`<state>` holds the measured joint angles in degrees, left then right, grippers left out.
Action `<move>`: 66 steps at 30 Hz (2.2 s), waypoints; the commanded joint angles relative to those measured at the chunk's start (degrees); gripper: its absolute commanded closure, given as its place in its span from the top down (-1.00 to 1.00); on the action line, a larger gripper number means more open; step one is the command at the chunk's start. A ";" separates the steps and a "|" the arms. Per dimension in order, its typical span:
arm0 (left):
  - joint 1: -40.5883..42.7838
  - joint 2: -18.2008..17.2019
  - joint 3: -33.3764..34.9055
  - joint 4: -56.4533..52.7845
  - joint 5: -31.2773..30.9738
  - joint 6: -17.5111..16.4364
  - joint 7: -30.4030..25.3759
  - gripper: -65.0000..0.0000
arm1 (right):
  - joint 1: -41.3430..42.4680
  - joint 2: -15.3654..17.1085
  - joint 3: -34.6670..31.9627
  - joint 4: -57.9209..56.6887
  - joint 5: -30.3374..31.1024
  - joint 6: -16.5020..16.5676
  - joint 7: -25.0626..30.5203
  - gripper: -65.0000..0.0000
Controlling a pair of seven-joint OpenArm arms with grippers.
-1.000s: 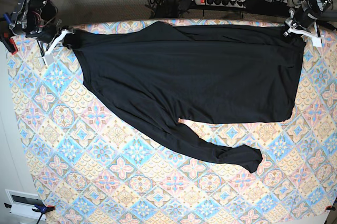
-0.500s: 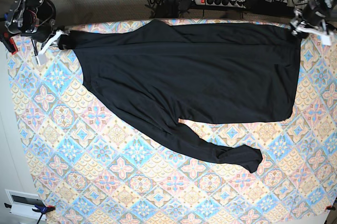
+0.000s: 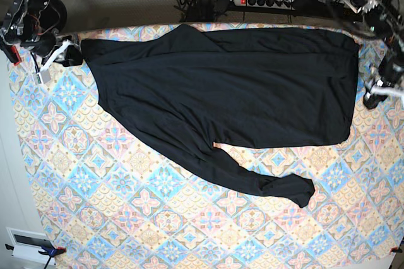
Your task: Layout the t-shirt on the table in an organized manner, then fold the t-shirt properly
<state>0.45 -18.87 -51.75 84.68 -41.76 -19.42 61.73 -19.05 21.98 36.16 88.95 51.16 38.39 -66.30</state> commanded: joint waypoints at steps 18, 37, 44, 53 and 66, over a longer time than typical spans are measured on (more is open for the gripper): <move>-21.15 -1.57 18.47 -23.89 19.82 0.30 -17.30 -0.16 | 0.54 1.28 0.10 5.34 0.58 0.16 0.68 -0.30; -23.61 -1.57 18.74 -37.96 25.01 0.30 -26.70 -0.32 | 1.42 1.28 -0.16 5.34 0.58 0.16 0.50 -0.30; -23.44 -2.71 18.30 -37.87 20.97 0.30 -26.88 -1.00 | 3.00 1.28 -2.80 5.34 0.67 0.16 0.50 -0.30; -23.09 -3.85 8.71 -37.87 16.31 0.30 -26.26 -0.97 | 3.00 1.28 -3.68 5.34 0.67 0.16 0.50 -0.30; -23.26 -3.50 8.71 -37.96 16.22 0.30 -22.83 -0.28 | 18.39 1.28 -20.73 8.33 -11.11 0.16 1.12 -0.29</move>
<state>-21.61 -21.10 -43.03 45.98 -25.12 -18.85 39.68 -2.17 22.20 15.09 96.25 38.39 38.41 -66.65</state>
